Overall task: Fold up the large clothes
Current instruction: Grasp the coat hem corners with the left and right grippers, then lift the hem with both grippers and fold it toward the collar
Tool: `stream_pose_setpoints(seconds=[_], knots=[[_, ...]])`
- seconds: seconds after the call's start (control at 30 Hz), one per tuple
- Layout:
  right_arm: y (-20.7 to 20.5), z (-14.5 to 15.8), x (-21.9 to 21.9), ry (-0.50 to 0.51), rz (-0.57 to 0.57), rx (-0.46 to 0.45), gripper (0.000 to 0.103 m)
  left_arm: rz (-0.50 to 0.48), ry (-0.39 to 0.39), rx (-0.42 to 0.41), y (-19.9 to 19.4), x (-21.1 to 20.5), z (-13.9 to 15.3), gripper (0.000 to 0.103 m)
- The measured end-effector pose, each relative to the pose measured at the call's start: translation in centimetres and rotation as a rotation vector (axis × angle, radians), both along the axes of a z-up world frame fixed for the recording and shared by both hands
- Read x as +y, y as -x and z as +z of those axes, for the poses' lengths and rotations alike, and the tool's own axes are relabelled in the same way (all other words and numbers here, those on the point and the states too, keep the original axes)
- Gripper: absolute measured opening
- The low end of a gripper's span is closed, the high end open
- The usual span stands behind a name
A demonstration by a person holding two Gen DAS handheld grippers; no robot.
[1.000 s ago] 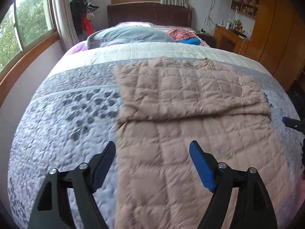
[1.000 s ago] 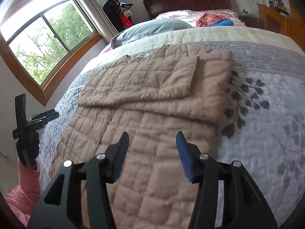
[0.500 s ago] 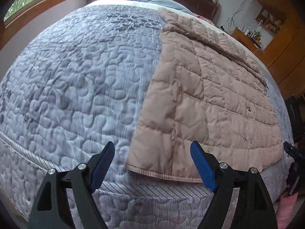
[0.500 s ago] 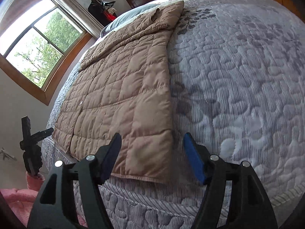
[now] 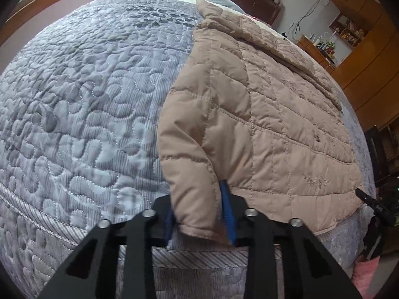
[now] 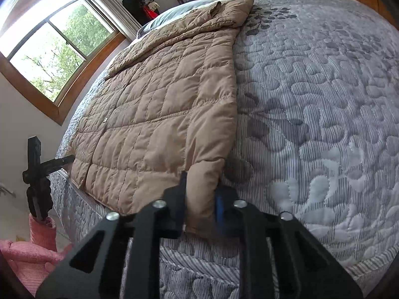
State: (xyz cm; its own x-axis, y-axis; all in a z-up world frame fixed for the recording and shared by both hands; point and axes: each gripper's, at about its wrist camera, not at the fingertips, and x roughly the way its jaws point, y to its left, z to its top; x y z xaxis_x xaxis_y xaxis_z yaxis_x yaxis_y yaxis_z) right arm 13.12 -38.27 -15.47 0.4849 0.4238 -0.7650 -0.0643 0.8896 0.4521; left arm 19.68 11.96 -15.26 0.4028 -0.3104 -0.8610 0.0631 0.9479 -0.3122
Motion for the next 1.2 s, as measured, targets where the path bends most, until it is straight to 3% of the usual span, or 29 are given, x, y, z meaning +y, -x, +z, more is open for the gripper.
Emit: stream_pose_setpoints(seconds=[0.2,0.4,0.53,0.67,0.73,0.8,0.93,1.03,1.2], knots=[[2.4,3.1,-0.1,0.003,0.030,-0.083,0.010,0.001,0.026,-0.065,2.1,0.2,2.3,0.014],[5.9,4.9,-0.5,0.015,0.057,-0.137,0.010,-0.070,-0.016,-0.103,6.0,-0.2,4.6,0.014],[7.8,3.4,-0.4,0.035,0.041,-0.088,0.010,-0.095,-0.065,-0.088,7.9,-0.7,3.8,0.014],[8.0,0.4,-0.1,0.042,0.017,-0.016,0.010,-0.095,-0.125,-0.037,7.9,-0.9,0.7,0.015],[7.4,-0.9,0.0,0.041,0.006,0.003,0.010,-0.091,-0.118,-0.030,7.5,-0.9,-0.6,0.015],[7.4,-0.7,-0.2,0.033,0.000,-0.001,0.010,-0.102,-0.134,-0.041,7.5,-1.2,-0.2,0.015],[7.6,1.5,-0.3,0.032,0.008,-0.055,0.009,-0.103,-0.058,-0.075,7.3,-0.4,2.1,0.014],[7.7,4.4,-0.6,0.004,0.007,-0.122,0.009,-0.111,0.022,-0.151,7.3,0.2,5.3,0.014],[6.0,9.1,-0.5,0.056,0.027,-0.214,0.009,-0.147,-0.022,-0.278,5.4,-1.2,10.3,0.014]])
